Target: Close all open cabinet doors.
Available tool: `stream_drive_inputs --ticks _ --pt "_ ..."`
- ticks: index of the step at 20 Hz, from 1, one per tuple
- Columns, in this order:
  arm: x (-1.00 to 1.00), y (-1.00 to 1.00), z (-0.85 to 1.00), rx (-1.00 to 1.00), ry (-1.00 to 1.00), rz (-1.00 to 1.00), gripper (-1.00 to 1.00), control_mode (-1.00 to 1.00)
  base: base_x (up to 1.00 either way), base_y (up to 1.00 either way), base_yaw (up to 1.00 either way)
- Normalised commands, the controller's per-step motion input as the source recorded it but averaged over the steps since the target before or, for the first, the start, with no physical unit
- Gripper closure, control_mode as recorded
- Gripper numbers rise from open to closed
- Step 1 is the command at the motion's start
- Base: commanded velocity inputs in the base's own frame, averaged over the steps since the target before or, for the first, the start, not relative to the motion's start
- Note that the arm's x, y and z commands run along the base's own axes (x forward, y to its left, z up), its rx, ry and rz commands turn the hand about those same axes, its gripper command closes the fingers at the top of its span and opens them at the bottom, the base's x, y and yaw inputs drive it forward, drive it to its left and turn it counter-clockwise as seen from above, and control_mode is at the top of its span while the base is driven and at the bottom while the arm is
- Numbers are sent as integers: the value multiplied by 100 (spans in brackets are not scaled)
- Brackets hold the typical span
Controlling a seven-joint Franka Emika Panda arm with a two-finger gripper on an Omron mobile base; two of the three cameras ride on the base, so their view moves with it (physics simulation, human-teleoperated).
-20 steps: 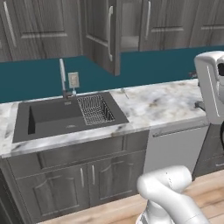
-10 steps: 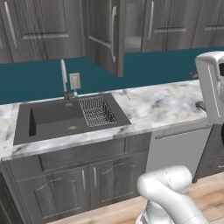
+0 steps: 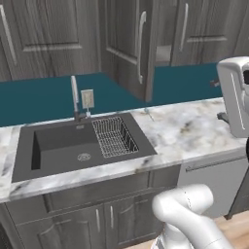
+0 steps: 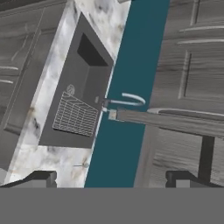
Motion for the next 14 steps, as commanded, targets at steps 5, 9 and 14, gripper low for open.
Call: stream_drive_inputs --ticks 5,9,14 --pt "0 0 0 0 0 0 -100 100 47 -36 9" --pt "0 0 0 0 0 0 -100 100 30 -41 12" --pt "0 0 0 0 0 0 -100 100 30 -26 15"
